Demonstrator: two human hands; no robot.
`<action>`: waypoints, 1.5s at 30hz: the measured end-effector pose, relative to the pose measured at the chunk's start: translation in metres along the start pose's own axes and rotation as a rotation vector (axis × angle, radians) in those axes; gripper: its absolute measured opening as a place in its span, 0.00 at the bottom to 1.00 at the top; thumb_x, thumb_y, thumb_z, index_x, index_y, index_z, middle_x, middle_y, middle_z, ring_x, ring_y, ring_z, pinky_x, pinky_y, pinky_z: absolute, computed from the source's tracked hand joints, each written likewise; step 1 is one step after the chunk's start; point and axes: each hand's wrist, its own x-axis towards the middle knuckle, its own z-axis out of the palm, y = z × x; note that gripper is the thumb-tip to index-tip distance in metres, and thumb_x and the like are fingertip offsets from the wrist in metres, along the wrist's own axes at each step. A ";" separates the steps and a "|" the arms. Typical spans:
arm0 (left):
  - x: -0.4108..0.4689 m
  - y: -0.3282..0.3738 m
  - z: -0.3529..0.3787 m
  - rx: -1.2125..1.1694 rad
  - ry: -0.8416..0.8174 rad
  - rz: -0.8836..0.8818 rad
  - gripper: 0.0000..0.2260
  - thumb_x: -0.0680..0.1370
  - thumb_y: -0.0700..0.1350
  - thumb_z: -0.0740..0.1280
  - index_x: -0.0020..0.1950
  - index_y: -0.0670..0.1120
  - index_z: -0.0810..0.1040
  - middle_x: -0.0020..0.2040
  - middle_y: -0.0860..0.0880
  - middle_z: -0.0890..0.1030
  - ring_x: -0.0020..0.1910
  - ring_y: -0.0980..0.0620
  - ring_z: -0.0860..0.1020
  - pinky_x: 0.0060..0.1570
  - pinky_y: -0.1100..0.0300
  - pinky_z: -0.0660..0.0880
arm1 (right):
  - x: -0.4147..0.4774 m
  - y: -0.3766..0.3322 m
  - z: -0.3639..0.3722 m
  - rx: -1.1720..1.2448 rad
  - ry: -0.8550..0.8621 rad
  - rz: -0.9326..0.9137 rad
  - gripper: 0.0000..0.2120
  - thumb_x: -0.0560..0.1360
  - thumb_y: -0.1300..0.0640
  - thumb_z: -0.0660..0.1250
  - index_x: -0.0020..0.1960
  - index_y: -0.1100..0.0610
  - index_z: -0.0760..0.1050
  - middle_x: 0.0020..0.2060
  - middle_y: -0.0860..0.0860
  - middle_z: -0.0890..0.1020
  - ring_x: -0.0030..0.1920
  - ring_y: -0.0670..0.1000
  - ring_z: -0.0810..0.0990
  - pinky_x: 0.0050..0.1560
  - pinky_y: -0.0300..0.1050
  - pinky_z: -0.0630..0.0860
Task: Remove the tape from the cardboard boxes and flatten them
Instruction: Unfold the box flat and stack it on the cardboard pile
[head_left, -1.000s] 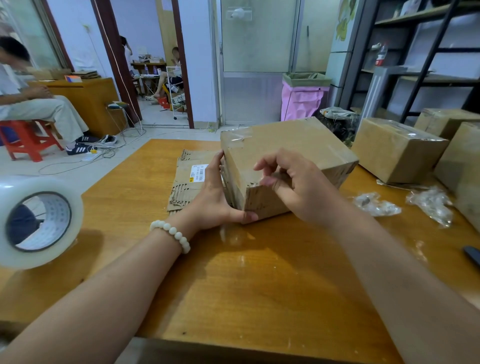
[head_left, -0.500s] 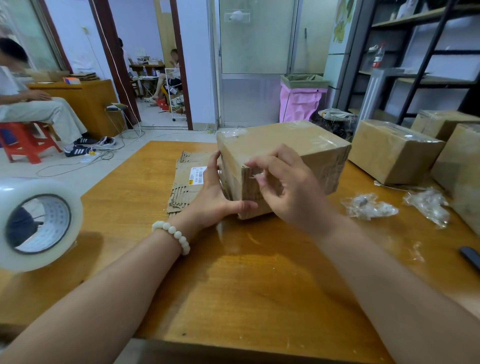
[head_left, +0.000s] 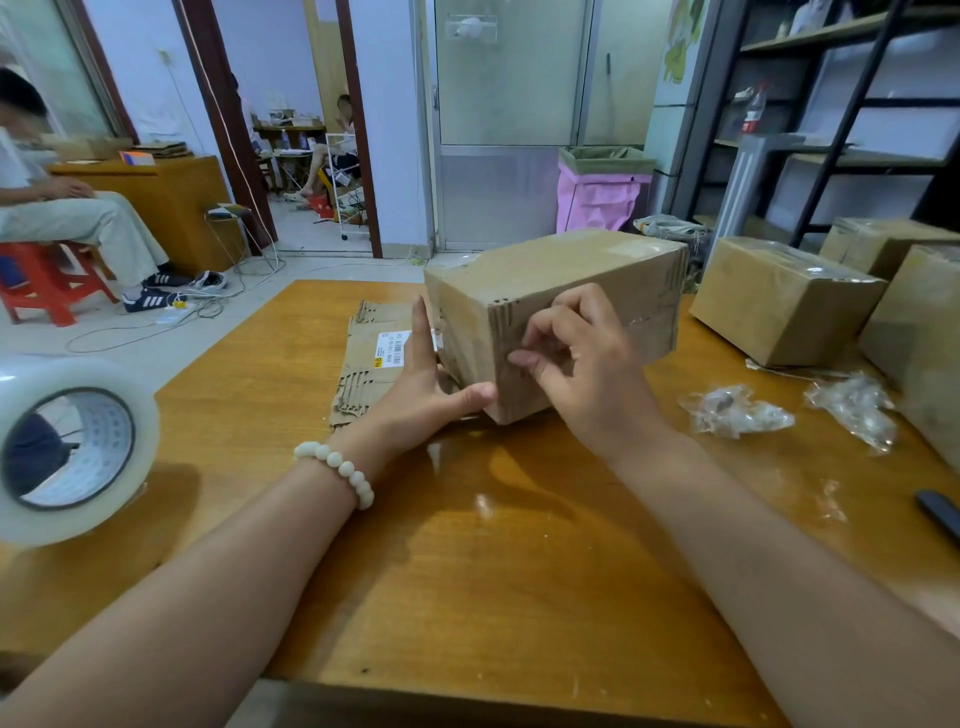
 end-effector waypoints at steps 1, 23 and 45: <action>-0.001 0.002 0.000 -0.031 -0.001 -0.001 0.61 0.51 0.81 0.67 0.68 0.67 0.27 0.77 0.51 0.51 0.67 0.61 0.68 0.64 0.61 0.71 | 0.001 0.003 -0.001 -0.010 0.016 0.006 0.06 0.72 0.59 0.69 0.43 0.62 0.77 0.44 0.48 0.69 0.43 0.48 0.71 0.44 0.31 0.69; -0.004 0.001 -0.012 -0.140 0.416 0.100 0.27 0.70 0.59 0.67 0.67 0.57 0.62 0.66 0.50 0.67 0.62 0.56 0.70 0.54 0.66 0.72 | 0.000 0.027 0.002 0.056 -0.019 0.111 0.21 0.69 0.42 0.66 0.46 0.61 0.76 0.46 0.51 0.72 0.47 0.53 0.71 0.53 0.31 0.65; 0.006 -0.002 -0.007 0.610 0.575 0.598 0.17 0.76 0.61 0.64 0.61 0.54 0.74 0.61 0.50 0.70 0.64 0.46 0.62 0.60 0.33 0.65 | -0.008 0.035 0.026 -0.014 -0.057 -0.038 0.20 0.67 0.42 0.67 0.31 0.59 0.73 0.40 0.52 0.79 0.48 0.50 0.65 0.52 0.38 0.64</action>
